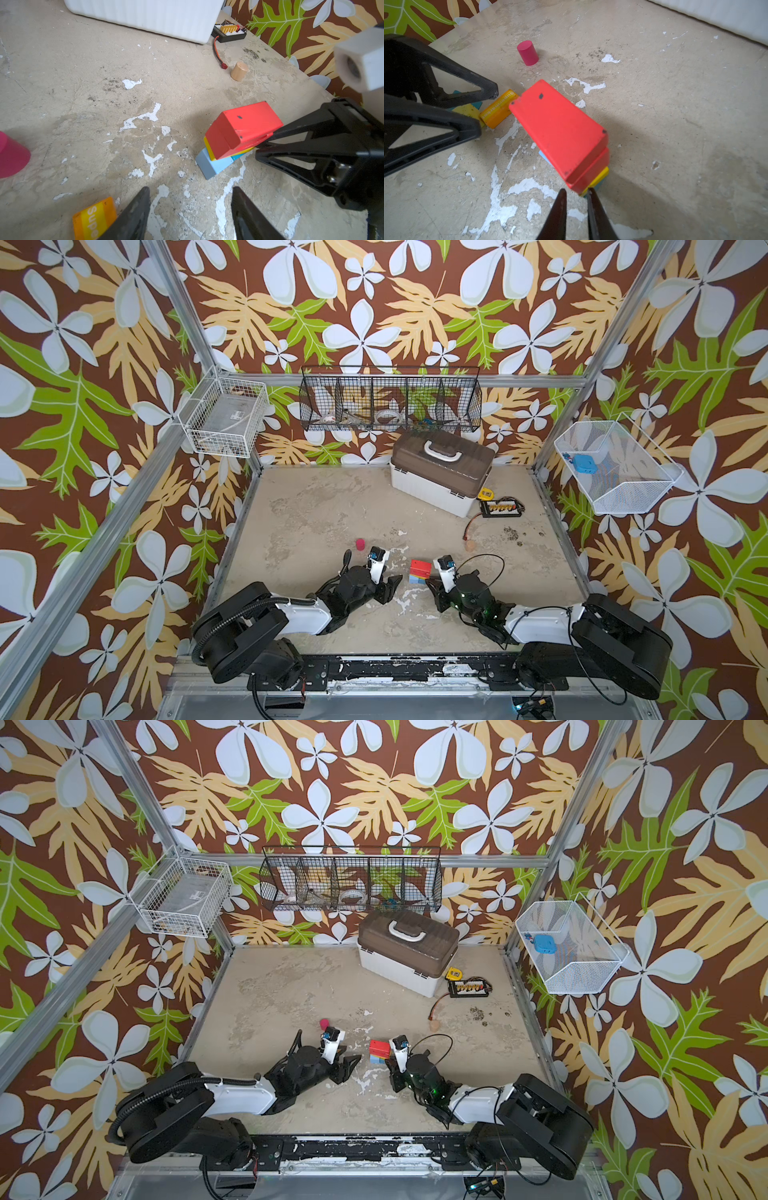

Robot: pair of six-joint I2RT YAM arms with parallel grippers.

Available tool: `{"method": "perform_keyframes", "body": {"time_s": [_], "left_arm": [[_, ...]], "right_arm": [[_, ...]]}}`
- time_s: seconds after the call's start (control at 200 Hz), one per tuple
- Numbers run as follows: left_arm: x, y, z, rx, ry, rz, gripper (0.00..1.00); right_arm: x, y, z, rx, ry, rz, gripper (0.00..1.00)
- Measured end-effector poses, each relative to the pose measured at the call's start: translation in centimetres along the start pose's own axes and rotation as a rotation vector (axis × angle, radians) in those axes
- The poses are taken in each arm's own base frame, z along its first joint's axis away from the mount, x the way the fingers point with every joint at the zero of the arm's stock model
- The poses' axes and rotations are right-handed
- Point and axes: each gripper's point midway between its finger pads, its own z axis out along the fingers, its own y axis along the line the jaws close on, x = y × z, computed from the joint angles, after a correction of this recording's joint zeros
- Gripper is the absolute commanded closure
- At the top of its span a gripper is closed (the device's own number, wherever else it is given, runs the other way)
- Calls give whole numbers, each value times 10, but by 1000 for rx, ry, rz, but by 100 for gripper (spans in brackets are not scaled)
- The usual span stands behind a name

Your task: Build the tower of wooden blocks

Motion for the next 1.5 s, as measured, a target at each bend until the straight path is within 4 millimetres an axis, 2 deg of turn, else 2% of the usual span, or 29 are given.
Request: {"method": "perform_keyframes", "body": {"time_s": [0.12, 0.23, 0.55, 0.771, 0.826, 0.946, 1.096, 1.501], "left_arm": [[-1, 2, 1, -11, -3, 0, 38], [-8, 10, 7, -69, -18, -7, 38], [-30, 40, 39, -247, 6, -79, 39], [-44, 64, 51, -185, 31, -148, 38], [-47, 60, 57, -139, 43, -136, 38], [-54, 39, 75, -12, 77, -89, 40], [-45, 30, 95, 74, 149, -69, 42], [-19, 19, 106, 168, 268, -54, 42]], "right_arm": [[1, -7, -5, 35, -9, 10, 87], [4, -17, -12, 80, -16, 37, 87], [-5, -30, -27, 138, -79, 114, 88], [-5, -34, -26, 135, -81, 125, 88], [-4, -33, -25, 125, -77, 127, 88], [-4, -28, -22, 96, -73, 122, 89], [-4, -19, -17, 54, -58, 107, 90], [-5, -15, -11, 31, -45, 96, 92]]}}
